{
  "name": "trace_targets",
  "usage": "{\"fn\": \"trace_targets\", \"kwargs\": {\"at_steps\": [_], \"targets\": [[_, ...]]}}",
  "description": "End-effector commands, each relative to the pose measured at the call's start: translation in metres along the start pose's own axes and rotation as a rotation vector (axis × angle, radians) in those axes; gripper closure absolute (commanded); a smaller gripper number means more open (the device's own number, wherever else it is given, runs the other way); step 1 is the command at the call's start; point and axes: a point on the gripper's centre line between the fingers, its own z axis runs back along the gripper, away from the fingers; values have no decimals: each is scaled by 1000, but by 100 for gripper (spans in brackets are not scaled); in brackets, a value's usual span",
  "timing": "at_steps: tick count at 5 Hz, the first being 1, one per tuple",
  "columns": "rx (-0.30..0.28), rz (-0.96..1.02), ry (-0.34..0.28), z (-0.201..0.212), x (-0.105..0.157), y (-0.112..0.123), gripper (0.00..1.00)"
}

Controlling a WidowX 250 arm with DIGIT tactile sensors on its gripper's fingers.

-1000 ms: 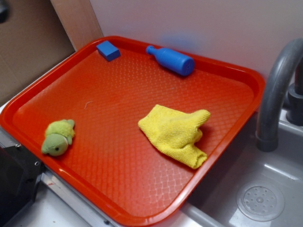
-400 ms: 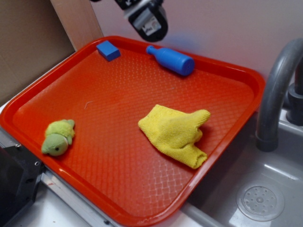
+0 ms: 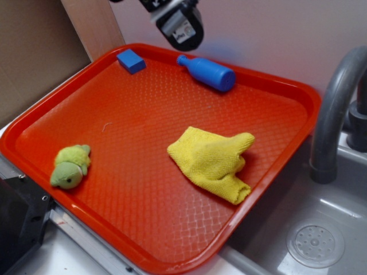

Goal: Grab the yellow cloth.

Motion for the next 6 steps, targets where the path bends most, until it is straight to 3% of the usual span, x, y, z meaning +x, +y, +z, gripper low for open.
{"fn": "trace_targets", "kwargs": {"at_steps": [1,2,3,4,5,6], "targets": [[65,-93,105,-25,-25,-4,0],[87,-141,184,-64,-55,8,0],[-7,-220,129,-114,-67,5,0],[-45,-292,64,-148,-59,2,0],[-56,-314,82,-161,-53,-4,0],[-43,-289,72,-157,-54,-4,100]]}}
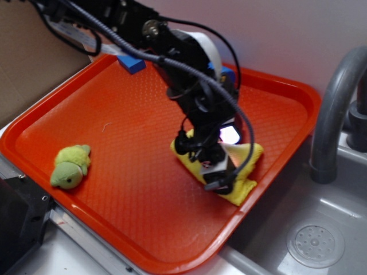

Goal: Grab the yellow cloth.

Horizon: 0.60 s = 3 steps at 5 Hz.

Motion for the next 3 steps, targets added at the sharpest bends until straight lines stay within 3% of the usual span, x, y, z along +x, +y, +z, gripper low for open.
{"fn": "trace_targets", "kwargs": {"at_steps": [1,2,3], "targets": [[53,23,-11,24,6,-13,100],[138,113,-3,67,5,-7,100],[280,283,-22,118,-9,-2,100]]}}
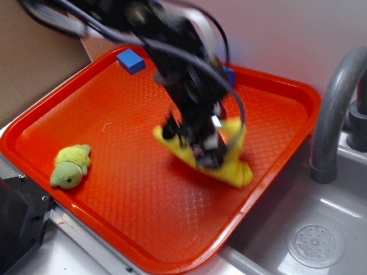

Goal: Grab the yellow cloth.

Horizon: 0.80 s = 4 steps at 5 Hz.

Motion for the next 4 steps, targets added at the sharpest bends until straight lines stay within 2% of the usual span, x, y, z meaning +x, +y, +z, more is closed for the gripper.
{"fn": "trace_targets", "kwargs": {"at_steps": [1,2,3,4], "targets": [[186,377,-158,113,-24,12,100],[280,606,-114,155,-50,26,100],[346,847,-70,151,-65,51,100],[342,921,-29,131,-88,77,100]]}}
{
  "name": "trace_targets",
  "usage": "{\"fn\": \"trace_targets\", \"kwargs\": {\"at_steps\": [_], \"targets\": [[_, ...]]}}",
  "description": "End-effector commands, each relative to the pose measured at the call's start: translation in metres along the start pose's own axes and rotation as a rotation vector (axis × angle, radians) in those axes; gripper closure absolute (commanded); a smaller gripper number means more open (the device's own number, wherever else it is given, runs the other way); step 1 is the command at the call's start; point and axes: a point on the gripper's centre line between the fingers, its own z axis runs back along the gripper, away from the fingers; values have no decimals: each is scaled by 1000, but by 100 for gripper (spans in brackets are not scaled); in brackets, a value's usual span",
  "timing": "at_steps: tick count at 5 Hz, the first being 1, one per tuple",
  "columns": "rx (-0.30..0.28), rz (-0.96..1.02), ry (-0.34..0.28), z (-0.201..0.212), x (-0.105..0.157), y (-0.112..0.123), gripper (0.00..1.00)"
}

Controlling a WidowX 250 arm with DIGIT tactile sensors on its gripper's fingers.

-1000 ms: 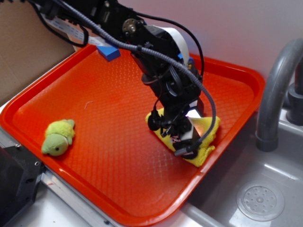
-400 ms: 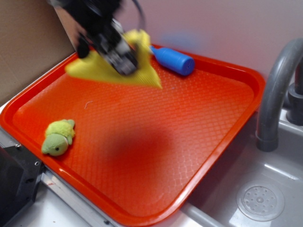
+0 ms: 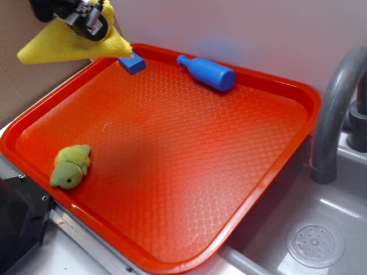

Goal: Grab the yellow cloth.

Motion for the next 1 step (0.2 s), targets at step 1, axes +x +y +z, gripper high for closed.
{"fn": "trace_targets", "kwargs": {"at_steps": [1], "targets": [[13,44,-29,-14,2,1,100]]}}
